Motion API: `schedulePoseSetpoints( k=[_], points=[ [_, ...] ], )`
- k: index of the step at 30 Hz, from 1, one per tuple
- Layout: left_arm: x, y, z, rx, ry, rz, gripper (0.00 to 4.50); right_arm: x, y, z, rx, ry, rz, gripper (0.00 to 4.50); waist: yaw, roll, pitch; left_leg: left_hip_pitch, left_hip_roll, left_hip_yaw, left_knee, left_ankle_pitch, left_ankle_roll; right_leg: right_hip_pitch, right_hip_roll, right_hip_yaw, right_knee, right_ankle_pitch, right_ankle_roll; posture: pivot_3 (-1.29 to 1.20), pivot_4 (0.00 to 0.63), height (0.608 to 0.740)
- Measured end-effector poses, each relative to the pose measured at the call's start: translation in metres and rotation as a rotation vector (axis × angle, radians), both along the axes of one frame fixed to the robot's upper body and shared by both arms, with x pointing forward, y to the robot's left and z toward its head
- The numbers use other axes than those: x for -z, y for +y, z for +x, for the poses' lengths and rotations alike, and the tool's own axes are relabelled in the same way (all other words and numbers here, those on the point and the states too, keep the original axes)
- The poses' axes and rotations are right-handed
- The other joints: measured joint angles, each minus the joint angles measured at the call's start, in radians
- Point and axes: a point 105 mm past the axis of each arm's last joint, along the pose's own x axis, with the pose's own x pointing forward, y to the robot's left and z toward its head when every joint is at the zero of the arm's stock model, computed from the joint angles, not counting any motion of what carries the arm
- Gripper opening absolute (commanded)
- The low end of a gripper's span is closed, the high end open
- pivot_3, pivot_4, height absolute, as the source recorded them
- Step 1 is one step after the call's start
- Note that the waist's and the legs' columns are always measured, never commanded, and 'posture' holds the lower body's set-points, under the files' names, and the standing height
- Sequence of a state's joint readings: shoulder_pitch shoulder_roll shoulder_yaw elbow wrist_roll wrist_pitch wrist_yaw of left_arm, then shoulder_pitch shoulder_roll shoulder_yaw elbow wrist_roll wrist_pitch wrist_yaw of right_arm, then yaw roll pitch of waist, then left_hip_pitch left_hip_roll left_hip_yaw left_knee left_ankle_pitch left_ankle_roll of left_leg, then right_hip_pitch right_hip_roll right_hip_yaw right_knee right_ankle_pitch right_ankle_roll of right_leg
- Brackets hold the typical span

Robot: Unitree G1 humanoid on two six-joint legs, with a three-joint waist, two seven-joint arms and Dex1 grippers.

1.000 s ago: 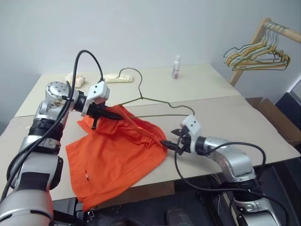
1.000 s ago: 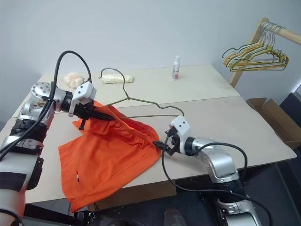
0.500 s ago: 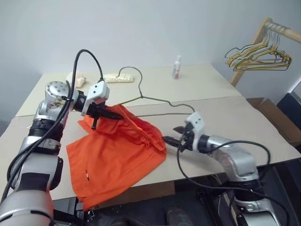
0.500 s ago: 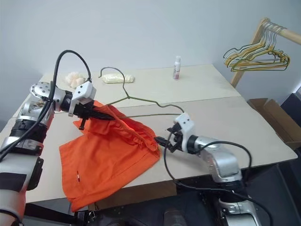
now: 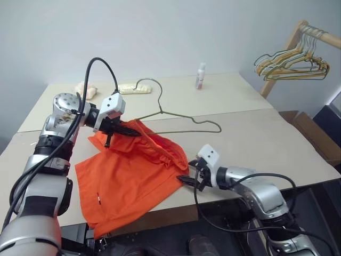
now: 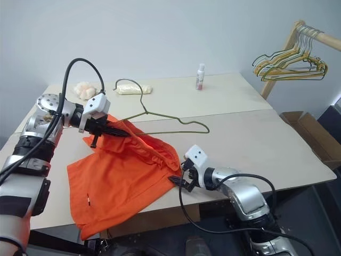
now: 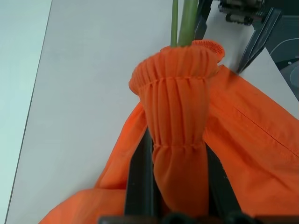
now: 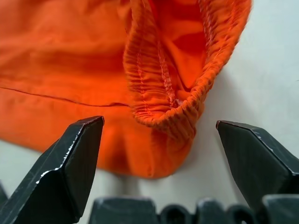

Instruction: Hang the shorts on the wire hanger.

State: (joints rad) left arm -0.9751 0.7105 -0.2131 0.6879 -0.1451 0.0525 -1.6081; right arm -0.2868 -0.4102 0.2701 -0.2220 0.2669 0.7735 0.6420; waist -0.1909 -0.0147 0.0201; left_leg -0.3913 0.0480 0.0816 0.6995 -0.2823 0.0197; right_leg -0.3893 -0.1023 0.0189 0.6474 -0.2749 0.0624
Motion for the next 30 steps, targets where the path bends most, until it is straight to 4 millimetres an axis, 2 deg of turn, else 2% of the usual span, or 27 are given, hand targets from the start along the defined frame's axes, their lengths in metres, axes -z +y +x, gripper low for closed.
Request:
schedulePoseSetpoints(
  k=[6, 11, 13, 18, 22, 30],
  points=[
    [0.000, 0.000, 0.000, 0.003, -0.002, 0.001, 0.00, 0.005, 0.000, 0.010, 0.048, 0.006, 0.002, 2.49, 0.008, 0.000, 0.000, -0.001, 0.000, 0.000, 0.000, 0.000, 0.000, 0.000, 0.000, 0.000, 0.000, 0.000, 0.000, -0.16, 0.000, 0.740],
    [0.001, 0.000, -0.001, -0.001, 0.006, -0.001, 0.00, -0.001, -0.009, 0.012, 0.058, 0.004, 0.025, 0.60, 0.012, 0.000, 0.000, 0.000, 0.000, 0.000, 0.000, 0.000, 0.000, 0.000, 0.000, 0.000, 0.000, 0.000, 0.000, -0.16, 0.000, 0.740],
    [0.003, 0.001, -0.001, -0.006, 0.012, -0.004, 0.00, -0.004, -0.013, 0.013, 0.059, 0.004, 0.038, 0.00, 0.011, 0.000, 0.000, 0.000, 0.000, 0.000, 0.000, 0.000, 0.000, 0.000, 0.000, 0.000, 0.000, 0.000, 0.000, -0.17, 0.000, 0.740],
    [0.006, 0.008, -0.009, -0.004, 0.014, -0.008, 0.00, -0.016, -0.029, 0.013, 0.049, 0.021, 0.093, 0.00, 0.007, 0.000, 0.000, 0.000, 0.000, 0.000, 0.000, 0.000, 0.000, 0.000, 0.000, 0.000, 0.000, 0.000, 0.000, -0.17, 0.000, 0.740],
    [0.011, 0.024, -0.022, -0.013, 0.035, 0.021, 0.00, -0.030, -0.053, 0.013, 0.022, 0.031, 0.087, 0.00, 0.009, 0.000, 0.000, 0.000, 0.001, 0.000, 0.000, 0.000, 0.000, 0.000, 0.000, 0.000, 0.000, 0.000, 0.000, -0.17, 0.000, 0.740],
    [0.028, 0.027, -0.036, 0.022, 0.079, 0.053, 0.00, -0.042, -0.078, 0.014, -0.031, 0.061, 0.059, 0.00, 0.019, 0.000, 0.000, 0.001, 0.000, 0.001, 0.000, 0.000, 0.000, 0.001, 0.000, 0.000, -0.001, 0.000, 0.000, -0.17, 0.000, 0.740]
  ],
)
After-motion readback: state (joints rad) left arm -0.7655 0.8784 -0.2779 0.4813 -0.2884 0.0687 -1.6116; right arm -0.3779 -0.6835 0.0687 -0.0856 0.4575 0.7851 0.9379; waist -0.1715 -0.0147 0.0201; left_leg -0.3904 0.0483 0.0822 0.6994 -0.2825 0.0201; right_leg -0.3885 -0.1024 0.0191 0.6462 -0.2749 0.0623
